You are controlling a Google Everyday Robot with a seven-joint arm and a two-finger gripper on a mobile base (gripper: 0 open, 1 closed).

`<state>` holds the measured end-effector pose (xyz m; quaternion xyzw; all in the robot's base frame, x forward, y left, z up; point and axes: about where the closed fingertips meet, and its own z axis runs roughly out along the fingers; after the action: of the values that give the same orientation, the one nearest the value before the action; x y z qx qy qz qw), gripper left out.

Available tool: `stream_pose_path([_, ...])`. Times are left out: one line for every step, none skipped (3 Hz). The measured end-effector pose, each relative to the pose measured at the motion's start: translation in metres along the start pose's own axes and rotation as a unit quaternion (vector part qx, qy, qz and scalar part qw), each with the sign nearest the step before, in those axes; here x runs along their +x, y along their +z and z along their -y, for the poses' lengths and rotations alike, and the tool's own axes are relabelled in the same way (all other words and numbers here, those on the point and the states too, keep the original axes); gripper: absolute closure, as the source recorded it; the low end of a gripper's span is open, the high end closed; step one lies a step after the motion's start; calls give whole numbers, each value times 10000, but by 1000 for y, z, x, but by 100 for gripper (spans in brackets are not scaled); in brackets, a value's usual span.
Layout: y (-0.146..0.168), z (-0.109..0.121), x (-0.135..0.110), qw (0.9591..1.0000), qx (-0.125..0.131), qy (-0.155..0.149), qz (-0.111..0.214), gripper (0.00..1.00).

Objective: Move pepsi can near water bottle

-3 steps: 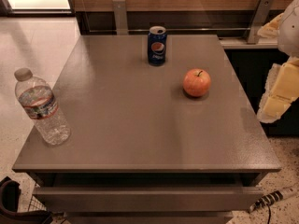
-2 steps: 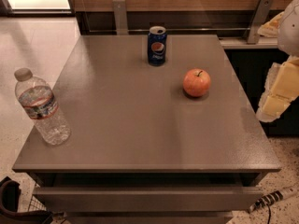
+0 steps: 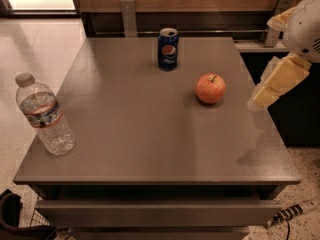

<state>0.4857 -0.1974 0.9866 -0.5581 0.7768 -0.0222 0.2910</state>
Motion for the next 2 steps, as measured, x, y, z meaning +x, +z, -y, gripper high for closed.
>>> stream_pose_path([27, 25, -24, 9956, 199, 411, 815, 0])
stream_pose_path([69, 43, -46, 9793, 100, 1146, 1664, 0])
